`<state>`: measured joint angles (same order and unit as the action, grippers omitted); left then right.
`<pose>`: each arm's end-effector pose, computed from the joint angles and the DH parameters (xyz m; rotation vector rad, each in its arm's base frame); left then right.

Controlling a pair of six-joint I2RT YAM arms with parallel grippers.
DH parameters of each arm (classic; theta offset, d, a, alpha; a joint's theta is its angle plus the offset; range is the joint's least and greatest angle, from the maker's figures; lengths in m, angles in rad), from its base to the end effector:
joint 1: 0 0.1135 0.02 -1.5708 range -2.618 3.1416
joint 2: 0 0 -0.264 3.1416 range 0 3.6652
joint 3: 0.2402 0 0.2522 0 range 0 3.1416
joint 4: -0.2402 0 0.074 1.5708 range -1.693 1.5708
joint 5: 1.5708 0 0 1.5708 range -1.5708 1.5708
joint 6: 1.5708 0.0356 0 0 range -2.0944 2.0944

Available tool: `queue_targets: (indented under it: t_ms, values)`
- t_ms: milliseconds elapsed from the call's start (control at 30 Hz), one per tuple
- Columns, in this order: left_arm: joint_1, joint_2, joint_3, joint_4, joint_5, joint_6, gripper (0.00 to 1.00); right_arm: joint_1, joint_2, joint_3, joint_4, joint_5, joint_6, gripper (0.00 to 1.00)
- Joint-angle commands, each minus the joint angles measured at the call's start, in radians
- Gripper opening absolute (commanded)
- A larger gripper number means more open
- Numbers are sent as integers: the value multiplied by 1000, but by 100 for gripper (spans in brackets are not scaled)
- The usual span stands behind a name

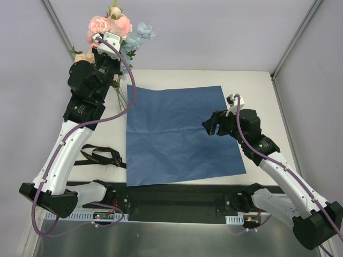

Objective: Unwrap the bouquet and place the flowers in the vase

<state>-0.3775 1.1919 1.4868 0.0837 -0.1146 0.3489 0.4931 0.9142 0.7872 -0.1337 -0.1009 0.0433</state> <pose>0.2255 -0.0850 0.5278 0.3289 1.1488 0.0432 0.1878 0.1050 0.3229 -0.4836 1.7916 0.4678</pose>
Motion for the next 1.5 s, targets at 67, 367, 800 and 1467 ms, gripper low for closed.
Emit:
queue_targets:
  t_ms: [67,367,800,1467]
  values:
    - [8,-12,55,-41,-30,25,0,-5,-26,-6,11,10,15,74]
    - [8,-5,27,-18,-63,7,0,-5,-18,-2,16,-3,20,74]
    - [8,34,38,56,-123,-4,0,-5,-26,-13,14,3,21,75]
    - [8,58,-42,93,-330,-133,0,-5,-18,-11,14,-5,23,74]
